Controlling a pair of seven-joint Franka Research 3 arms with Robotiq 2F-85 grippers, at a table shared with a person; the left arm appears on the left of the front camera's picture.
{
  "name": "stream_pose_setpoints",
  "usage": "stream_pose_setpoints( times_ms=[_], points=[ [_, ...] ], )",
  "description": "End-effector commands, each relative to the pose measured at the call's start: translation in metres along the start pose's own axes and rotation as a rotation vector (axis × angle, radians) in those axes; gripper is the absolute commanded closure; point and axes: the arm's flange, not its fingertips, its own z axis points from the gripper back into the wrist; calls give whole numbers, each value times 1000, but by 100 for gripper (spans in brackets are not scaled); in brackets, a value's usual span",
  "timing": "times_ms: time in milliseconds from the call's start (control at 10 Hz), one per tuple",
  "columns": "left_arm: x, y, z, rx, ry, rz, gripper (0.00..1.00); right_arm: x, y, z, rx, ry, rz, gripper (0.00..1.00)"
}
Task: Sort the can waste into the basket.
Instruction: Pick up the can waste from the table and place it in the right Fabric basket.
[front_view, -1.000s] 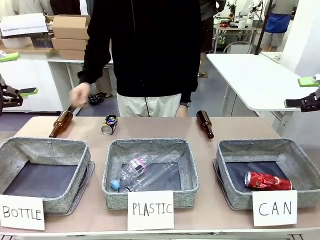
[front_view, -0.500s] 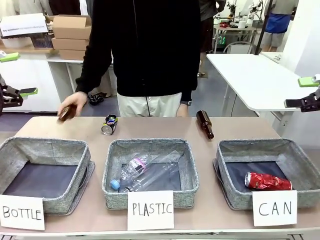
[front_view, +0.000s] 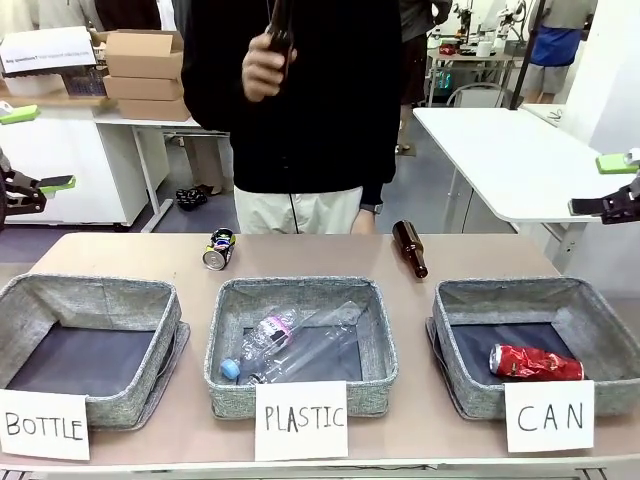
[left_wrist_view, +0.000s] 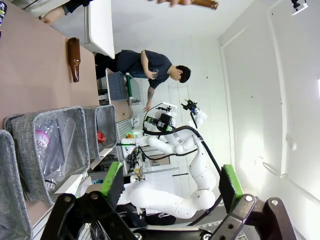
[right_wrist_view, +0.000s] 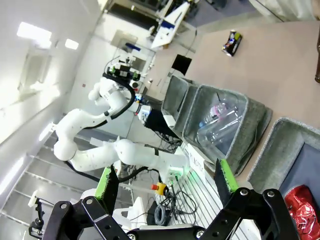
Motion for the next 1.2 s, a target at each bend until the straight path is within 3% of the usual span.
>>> stream_pose_setpoints(
  times_ms=[0,400,500,800,1100],
  points=[
    [-3,0,0,-14,6,-16,0,0,1,1,1,8,17,0],
    [0,0,0,0,0,0,0,0,1,1,1,8,17,0],
    [-2,-16,8,83,-5,-19,0,0,1,1,1,8,17,0],
    [-15,-91,69,-44,-19,-123,0,0,1,1,1,8,17,0],
    [-22,-104,86,-110,48,-158,0,0,1,1,1,8,17,0]
  ],
)
